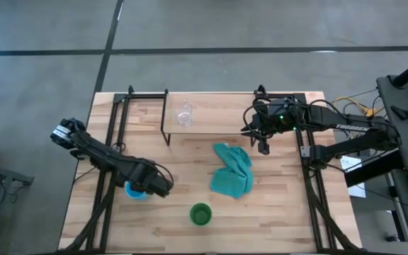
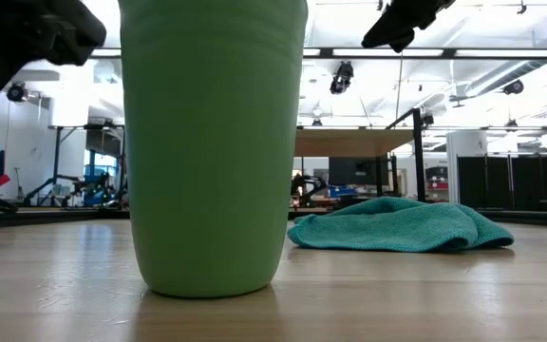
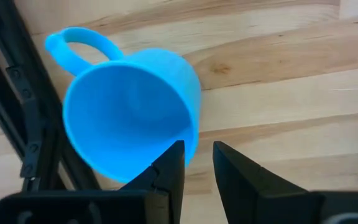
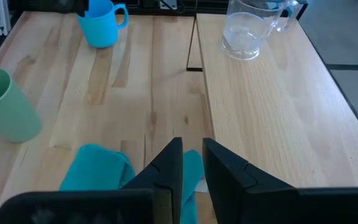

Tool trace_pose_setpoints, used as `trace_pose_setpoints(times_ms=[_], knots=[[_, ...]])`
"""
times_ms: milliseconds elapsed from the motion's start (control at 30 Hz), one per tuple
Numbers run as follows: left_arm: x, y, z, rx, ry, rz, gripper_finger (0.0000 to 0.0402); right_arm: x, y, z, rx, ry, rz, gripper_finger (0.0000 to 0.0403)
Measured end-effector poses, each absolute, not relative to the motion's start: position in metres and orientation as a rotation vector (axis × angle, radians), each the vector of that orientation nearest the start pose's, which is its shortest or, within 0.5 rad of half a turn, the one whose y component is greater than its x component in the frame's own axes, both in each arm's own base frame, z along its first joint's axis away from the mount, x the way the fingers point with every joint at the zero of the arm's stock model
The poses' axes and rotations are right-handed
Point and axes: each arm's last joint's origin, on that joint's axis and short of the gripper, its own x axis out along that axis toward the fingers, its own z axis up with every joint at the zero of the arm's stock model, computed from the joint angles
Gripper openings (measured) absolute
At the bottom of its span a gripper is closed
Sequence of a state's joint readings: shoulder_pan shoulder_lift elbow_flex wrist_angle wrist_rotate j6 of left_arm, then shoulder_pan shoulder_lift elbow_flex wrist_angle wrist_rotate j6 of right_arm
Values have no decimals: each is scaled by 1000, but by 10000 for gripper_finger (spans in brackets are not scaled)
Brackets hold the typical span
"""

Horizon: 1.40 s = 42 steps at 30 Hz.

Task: Stack small to large cups/mugs on shelf
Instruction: Put the blue mug on the shelf

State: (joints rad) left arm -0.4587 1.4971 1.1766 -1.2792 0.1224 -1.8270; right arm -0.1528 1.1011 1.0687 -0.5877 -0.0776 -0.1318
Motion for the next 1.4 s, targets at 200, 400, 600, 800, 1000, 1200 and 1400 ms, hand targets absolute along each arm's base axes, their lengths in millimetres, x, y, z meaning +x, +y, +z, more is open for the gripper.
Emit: trace_pose_setpoints(times_ms=[200,400,600,800,1000,1200,1400], knots=[[222,-113,241,-1105,1421,1049,70,224,-32,335,-56,619,-32,57],[218,-112,234,-1085,1434,1075,70,224,-32,335,-56,619,-32,56],[222,-114,228,-1113,1417,1022,70,224,-32,335,-56,619,-32,56],[225,-115,227,-1128,1405,977,54,224,-32,335,-57,619,-33,56],[227,-116,227,-1059,1434,860,5,224,-32,335,-56,619,-33,56],[238,-119,239,-978,1425,656,1,224,-32,335,-57,618,-33,56],[256,-111,271,-965,1340,528,1,224,-32,335,-57,617,-33,56]])
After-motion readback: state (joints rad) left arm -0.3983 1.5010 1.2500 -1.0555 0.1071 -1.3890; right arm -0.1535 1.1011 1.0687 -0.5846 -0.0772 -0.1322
